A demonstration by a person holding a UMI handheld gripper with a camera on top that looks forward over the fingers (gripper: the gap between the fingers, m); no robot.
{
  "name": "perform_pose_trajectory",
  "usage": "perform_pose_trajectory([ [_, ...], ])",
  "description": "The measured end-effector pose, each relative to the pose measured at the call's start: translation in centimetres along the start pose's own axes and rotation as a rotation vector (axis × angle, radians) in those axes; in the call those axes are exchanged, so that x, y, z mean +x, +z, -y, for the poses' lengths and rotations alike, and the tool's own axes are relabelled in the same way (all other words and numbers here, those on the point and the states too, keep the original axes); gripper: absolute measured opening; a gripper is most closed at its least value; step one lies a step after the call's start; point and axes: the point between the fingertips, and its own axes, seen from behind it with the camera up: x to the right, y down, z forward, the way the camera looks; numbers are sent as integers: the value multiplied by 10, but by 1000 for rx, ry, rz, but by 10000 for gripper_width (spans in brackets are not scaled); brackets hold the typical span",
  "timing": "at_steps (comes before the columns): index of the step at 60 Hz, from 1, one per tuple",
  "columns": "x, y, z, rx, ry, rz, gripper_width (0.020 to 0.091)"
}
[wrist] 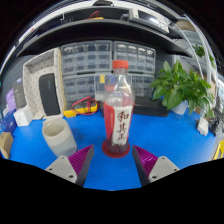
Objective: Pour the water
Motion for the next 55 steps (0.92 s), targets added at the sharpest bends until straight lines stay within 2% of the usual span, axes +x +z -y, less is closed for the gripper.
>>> perform_pose_trajectory([
  [7, -17, -38, -13, -54, -10, 25, 764],
  [14, -43, -73, 3, -53, -27, 72, 770],
  [31, -100, -140, 63, 50, -67, 185, 777],
  [45, -124, -167, 83, 114, -82, 233, 778],
  [55, -129, -170, 84, 126, -79, 258, 778],
])
